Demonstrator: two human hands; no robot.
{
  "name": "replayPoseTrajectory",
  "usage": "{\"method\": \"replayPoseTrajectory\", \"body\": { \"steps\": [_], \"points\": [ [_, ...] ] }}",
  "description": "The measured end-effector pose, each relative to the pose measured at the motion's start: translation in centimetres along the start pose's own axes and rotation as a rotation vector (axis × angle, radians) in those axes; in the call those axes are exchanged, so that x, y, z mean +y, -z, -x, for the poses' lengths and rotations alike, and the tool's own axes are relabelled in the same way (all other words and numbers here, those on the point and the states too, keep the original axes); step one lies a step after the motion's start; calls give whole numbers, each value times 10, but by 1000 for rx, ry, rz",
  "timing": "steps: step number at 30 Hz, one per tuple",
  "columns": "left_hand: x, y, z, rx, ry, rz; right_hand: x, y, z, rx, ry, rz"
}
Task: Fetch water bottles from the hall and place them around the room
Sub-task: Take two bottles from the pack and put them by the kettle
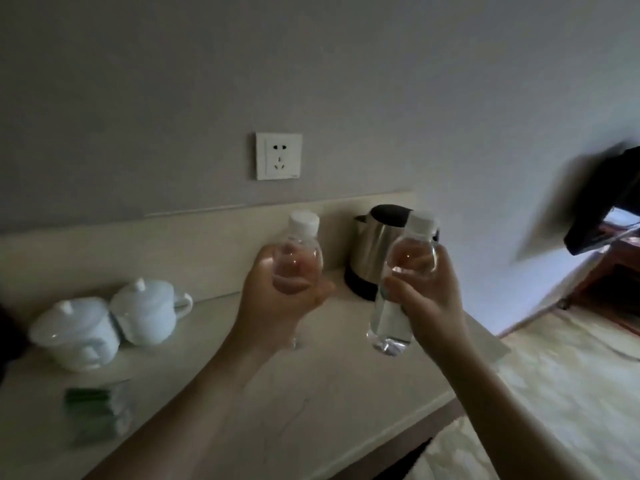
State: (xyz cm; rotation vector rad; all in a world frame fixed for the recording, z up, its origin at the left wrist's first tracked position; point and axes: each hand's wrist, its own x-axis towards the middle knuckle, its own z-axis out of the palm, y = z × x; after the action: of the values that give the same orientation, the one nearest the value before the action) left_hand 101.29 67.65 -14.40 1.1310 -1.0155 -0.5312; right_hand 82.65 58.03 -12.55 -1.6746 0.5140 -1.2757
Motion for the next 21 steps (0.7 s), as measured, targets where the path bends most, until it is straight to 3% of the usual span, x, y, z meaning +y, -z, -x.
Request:
{"method": "replayPoseTrajectory", "body": {
  "steps": [11,21],
  "points": [
    [-91,-21,15,523,192,-195,129,-27,-24,-322,-86,-77],
    [-124,-40,14,612,167,-358,176,-14,-24,-414,-174,-77]
  ]
}}
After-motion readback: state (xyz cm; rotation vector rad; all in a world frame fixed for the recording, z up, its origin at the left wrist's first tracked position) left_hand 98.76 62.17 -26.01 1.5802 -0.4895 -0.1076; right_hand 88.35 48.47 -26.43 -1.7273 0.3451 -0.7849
